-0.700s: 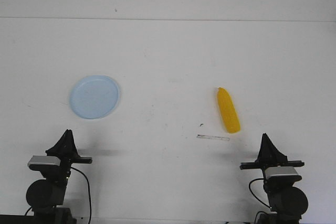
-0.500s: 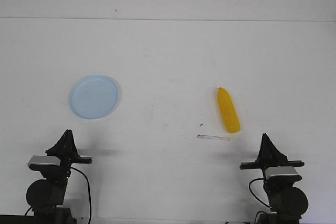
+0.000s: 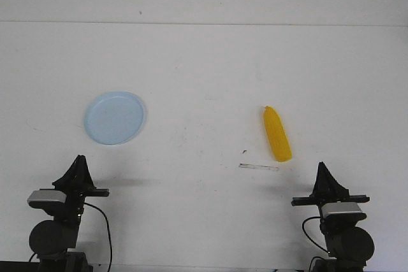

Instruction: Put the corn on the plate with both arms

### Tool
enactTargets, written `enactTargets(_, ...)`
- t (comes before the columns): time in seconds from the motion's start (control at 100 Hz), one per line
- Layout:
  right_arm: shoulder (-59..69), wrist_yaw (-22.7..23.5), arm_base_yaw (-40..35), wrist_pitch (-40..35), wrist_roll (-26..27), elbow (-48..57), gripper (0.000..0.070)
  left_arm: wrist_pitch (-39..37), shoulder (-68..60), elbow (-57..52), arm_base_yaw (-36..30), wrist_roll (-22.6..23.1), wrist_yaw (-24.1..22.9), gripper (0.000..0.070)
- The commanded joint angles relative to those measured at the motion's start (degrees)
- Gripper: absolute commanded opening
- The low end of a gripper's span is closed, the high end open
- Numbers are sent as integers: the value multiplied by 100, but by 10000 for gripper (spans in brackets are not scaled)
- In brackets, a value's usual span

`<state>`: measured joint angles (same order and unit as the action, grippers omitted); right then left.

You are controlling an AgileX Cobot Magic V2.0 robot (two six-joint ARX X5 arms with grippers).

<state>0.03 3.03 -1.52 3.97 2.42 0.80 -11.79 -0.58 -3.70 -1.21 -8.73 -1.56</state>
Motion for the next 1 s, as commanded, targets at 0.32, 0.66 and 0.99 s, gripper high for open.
enactTargets(0.32, 2, -4, -13, 55, 57, -7, 5, 1008, -1624, -2131, 2, 1276, -44, 1)
enactTargets(0.66, 2, -4, -13, 55, 57, -7, 5, 2461, -4752, -4109, 4, 1115, -35, 1)
enactTargets(0.99, 2, -4, -13, 55, 57, -7, 5, 3375, -6889, -5204, 970, -1360, 2142, 2)
